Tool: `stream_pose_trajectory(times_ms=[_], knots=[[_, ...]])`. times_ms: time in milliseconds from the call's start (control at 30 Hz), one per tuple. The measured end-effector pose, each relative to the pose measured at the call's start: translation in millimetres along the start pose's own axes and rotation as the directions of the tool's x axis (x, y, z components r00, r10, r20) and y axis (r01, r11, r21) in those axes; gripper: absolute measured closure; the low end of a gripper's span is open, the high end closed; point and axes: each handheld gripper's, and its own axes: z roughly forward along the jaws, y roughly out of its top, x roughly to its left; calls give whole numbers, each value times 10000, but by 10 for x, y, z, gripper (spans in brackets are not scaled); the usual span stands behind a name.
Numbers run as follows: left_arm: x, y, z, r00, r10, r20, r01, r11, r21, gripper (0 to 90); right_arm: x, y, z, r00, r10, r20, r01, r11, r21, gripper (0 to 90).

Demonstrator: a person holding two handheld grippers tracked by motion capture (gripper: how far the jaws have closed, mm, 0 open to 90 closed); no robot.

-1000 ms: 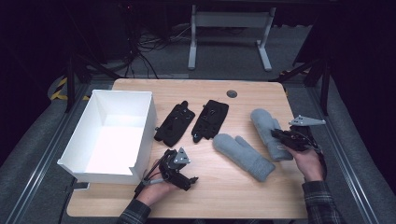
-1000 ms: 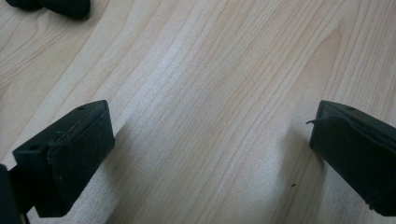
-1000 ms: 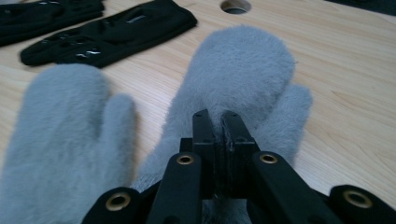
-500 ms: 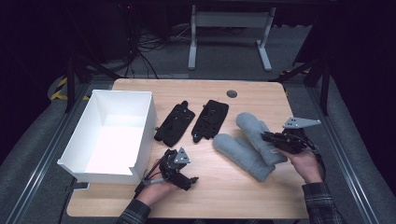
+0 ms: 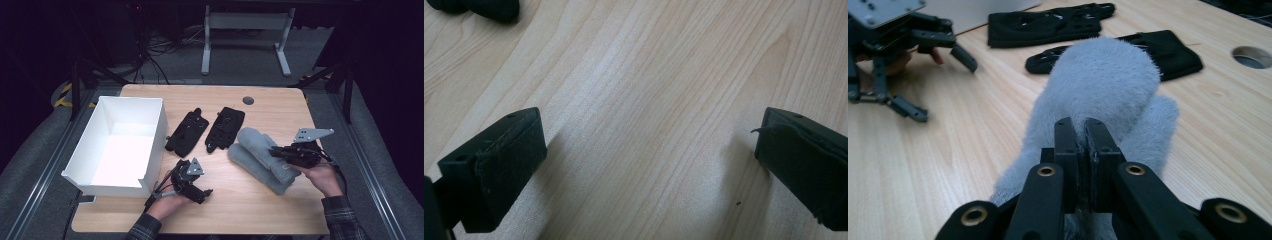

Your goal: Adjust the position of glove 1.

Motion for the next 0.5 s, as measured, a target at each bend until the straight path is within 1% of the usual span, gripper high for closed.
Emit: stream_pose_trajectory(times_ms=[100,167,200,367,400,467,500], knots=[[0,1,0,10000,-1,-9,1,10000,3,4,19,16,25,9994,-185,-304,183,9998,-45,862],[-1,2,0,10000,-5,-17,5,10000,8,4,23,16,35,9984,-336,-447,338,9994,35,862],[-1,2,0,10000,-5,-17,5,10000,8,4,23,16,35,9984,-336,-447,338,9994,35,862],[-1,3,0,10000,0,-64,0,10000,8,4,35,15,63,9937,-695,-884,707,9974,103,861],[-2,3,1,10000,-3,-67,3,10000,6,5,38,11,94,9923,-777,-963,800,9966,201,860],[-2,3,1,10000,4,-73,-4,10000,9,4,36,6,126,9912,-877,-991,912,9953,323,860],[-2,3,1,10000,-1,-71,1,10000,9,4,32,1,149,9911,-988,-895,1031,9937,448,859]])
